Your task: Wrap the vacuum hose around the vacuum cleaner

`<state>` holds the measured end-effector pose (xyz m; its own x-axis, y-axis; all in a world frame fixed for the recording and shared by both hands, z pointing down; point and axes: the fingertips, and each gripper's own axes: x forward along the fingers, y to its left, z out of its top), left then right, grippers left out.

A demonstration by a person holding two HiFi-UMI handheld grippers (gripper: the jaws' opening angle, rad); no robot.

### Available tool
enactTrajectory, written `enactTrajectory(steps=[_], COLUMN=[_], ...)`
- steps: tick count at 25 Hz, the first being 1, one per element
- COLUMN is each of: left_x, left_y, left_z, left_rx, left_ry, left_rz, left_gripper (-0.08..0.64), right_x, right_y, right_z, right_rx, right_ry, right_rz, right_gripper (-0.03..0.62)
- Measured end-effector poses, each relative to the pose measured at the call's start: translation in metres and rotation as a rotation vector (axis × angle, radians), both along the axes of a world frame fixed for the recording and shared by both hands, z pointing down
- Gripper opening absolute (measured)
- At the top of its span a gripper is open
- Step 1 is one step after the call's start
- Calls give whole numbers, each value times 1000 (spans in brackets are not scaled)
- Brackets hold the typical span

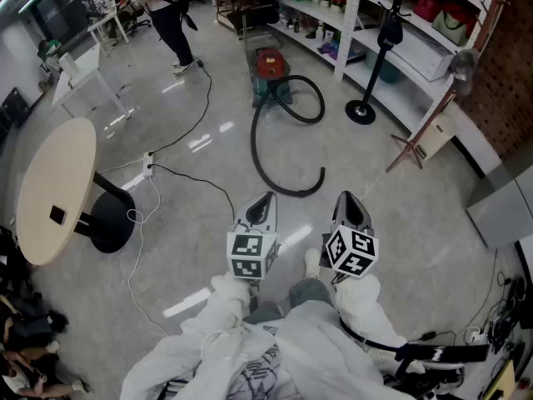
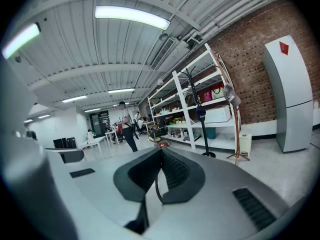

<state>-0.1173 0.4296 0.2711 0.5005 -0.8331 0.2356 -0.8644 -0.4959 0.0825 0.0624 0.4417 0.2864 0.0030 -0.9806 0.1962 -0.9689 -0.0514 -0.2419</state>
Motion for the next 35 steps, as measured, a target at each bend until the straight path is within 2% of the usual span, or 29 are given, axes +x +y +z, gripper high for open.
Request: enactTrajectory(steps=[9, 17, 22, 26, 29, 32, 35], left_x=[58, 121, 136, 131, 121, 113, 110], left_y=[-124, -249, -304, -338, -366, -395, -422], left_z=[-1, -16, -4, 36, 79, 152, 253], left_rx=[-2, 4, -15, -47, -84, -105, -108], left_ry=[-28, -33, -34, -35, -48, -70, -81], left_rz=[-56, -115, -169, -185, -192, -180, -141], left_gripper=[2, 2, 2, 2, 2, 2, 2], right_x=[69, 123, 145, 143, 126, 106, 89], right_y=[-137, -279, -344, -385, -412, -436, -455], right_z=[5, -9, 8, 42, 91, 167, 274], right_rx=[-1, -3, -44, -94, -135, -194, -270], right_ry=[-16, 6, 21, 20, 25, 23, 18], right_rz=[-35, -155, -242, -286, -337, -418, -530], right_gripper=[14, 14, 14, 14, 14, 14, 14])
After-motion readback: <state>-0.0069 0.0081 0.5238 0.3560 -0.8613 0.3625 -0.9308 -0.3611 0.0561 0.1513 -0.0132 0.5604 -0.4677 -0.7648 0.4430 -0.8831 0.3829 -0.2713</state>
